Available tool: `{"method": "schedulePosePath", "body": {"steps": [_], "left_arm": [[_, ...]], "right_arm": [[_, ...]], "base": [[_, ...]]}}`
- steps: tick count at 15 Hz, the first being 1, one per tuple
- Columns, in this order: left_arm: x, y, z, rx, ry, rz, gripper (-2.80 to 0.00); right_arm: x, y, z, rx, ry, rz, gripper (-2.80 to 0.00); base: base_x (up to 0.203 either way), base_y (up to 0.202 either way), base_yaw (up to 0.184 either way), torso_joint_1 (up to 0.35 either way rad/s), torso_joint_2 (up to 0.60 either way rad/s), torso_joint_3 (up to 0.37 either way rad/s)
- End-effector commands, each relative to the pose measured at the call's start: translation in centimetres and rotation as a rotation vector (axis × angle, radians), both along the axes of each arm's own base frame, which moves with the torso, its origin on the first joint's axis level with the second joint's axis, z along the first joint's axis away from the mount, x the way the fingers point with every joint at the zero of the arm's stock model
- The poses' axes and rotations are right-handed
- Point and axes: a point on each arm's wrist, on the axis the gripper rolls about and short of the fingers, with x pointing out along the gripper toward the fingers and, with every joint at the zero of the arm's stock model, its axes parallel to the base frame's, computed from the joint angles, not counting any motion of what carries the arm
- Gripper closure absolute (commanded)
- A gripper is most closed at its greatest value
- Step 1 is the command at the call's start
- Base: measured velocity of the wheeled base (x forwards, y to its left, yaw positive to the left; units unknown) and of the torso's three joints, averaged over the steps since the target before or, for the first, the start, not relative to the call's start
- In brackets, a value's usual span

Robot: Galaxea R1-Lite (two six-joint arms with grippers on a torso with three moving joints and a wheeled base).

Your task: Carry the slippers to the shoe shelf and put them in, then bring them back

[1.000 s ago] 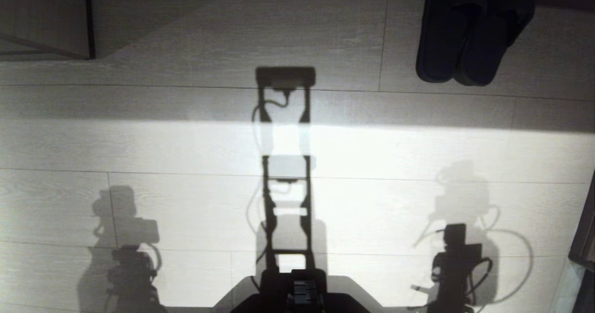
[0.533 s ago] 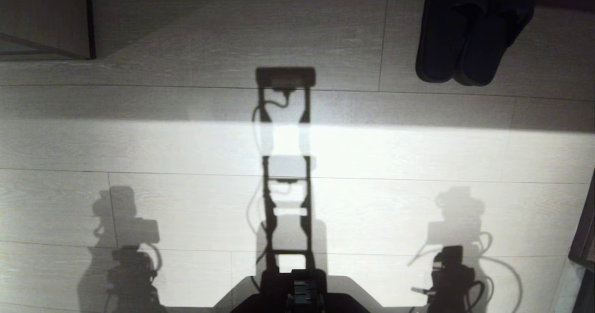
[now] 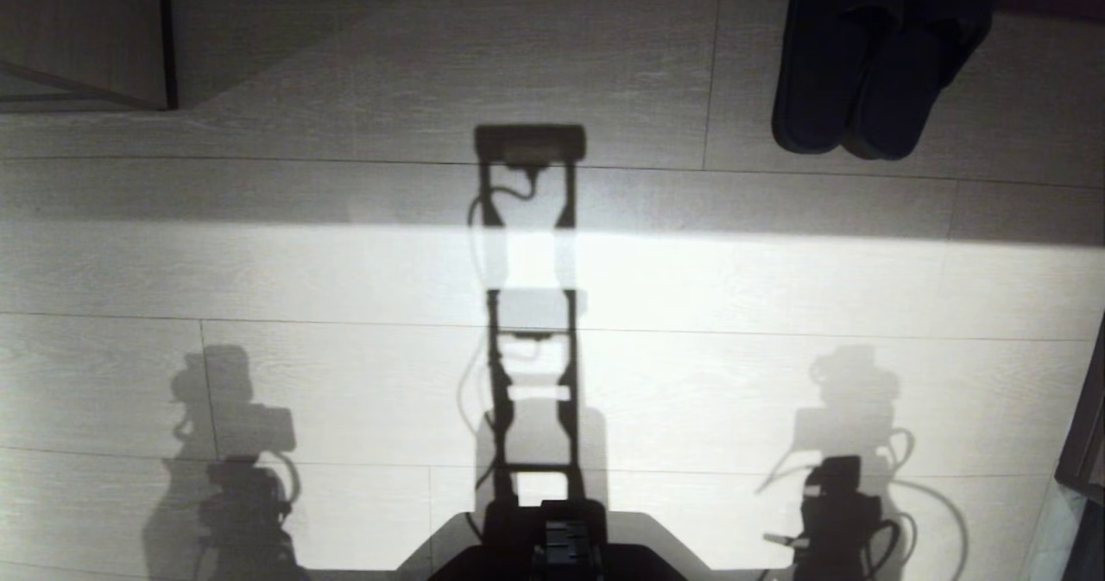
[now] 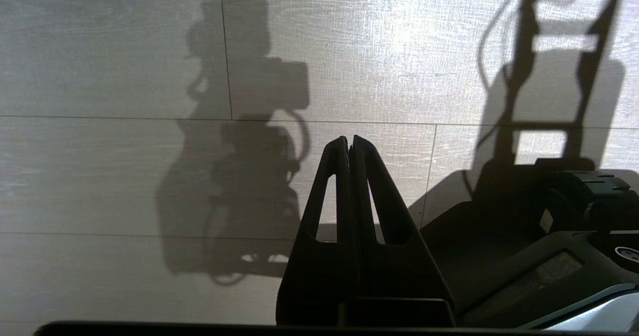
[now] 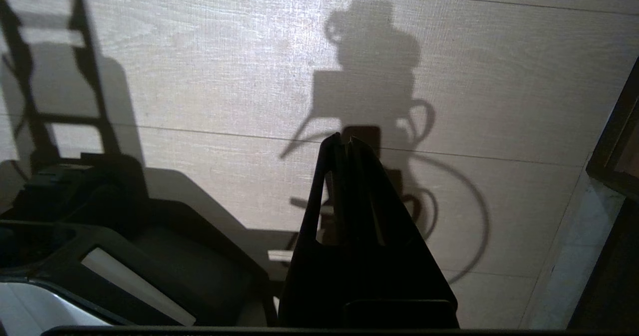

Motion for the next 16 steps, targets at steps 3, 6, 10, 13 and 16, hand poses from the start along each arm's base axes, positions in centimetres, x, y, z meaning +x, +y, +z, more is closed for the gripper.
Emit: {"method": "schedulePosePath", "body": {"steps": [3, 6, 10, 13, 16], "left_arm": [[0.01, 0.00, 0.01, 0.000, 0.000, 0.000, 0.00], [0.00, 0.00, 0.00, -0.003, -0.001, 0.001, 0.00], [0.01, 0.00, 0.01, -0.003, 0.000, 0.000, 0.00], [0.01, 0.00, 0.01, -0.002, 0.000, 0.000, 0.00], [0.00, 0.00, 0.00, -0.002, -0.001, 0.001, 0.00]], "right_arm": [[0.05, 0.00, -0.03, 0.000, 0.007, 0.001, 0.00], [0.04, 0.00, 0.01, 0.000, 0.005, 0.001, 0.00], [0.05, 0.00, -0.03, -0.001, 0.007, 0.000, 0.00], [0.05, 0.00, -0.03, 0.000, 0.007, 0.000, 0.00], [0.05, 0.00, -0.03, 0.000, 0.007, 0.000, 0.00]], "base": [[0.000, 0.000, 0.000, 0.000, 0.00, 0.000], [0.000, 0.000, 0.000, 0.000, 0.00, 0.000], [0.000, 0.000, 0.000, 0.002, 0.00, 0.131], [0.000, 0.000, 0.000, 0.001, 0.00, 0.194], [0.000, 0.000, 0.000, 0.000, 0.00, 0.203]]}}
